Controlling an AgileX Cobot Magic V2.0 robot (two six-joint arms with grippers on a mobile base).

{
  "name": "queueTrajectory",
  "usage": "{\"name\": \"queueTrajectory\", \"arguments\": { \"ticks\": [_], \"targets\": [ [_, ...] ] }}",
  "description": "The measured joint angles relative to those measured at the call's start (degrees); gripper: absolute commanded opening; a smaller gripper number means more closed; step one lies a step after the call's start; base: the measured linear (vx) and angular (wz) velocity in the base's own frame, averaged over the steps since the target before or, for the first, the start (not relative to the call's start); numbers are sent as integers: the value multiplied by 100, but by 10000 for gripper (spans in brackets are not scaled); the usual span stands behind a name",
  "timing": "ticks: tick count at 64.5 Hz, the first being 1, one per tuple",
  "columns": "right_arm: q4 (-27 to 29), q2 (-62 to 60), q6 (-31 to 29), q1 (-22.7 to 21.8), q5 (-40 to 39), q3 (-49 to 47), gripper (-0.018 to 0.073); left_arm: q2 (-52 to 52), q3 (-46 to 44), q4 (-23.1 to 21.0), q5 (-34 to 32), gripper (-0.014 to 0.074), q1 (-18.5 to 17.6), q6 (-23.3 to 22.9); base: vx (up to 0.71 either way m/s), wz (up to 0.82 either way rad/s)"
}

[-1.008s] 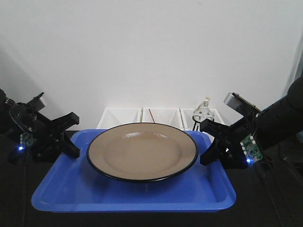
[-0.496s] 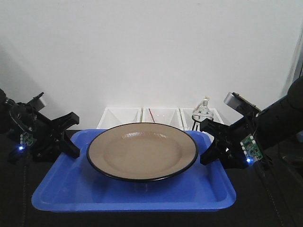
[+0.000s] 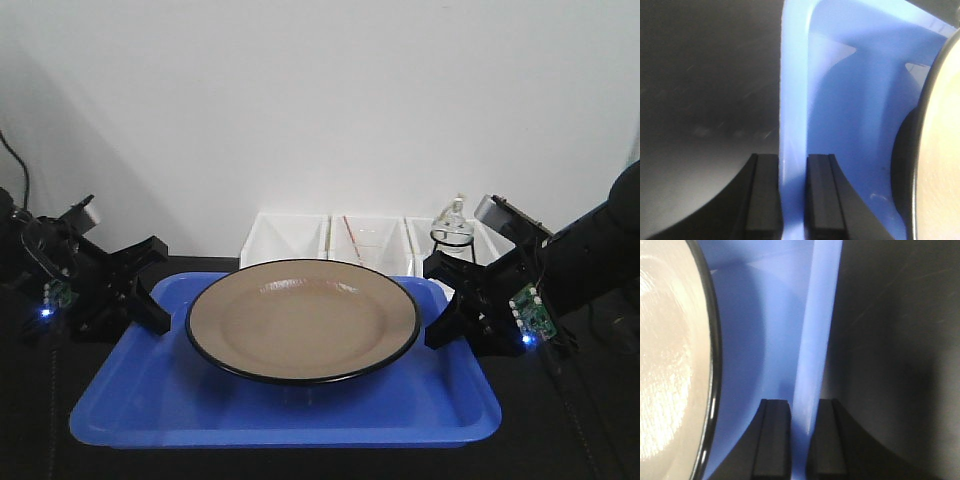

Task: Place disk in tray to left cabinet
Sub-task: 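Hold the tray level with both grippers while the base turns, then hold the tray with both grippers while driving to the white cabinet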

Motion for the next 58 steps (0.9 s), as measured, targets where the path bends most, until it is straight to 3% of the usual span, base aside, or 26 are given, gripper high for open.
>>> {"name": "queueTrajectory", "arguments": {
  "ticks": [58],
  "targets": [
    [5,0,0,0,0,0,-4,5,-10,0,0,0,5,-4,-16,63]
  ]
}}
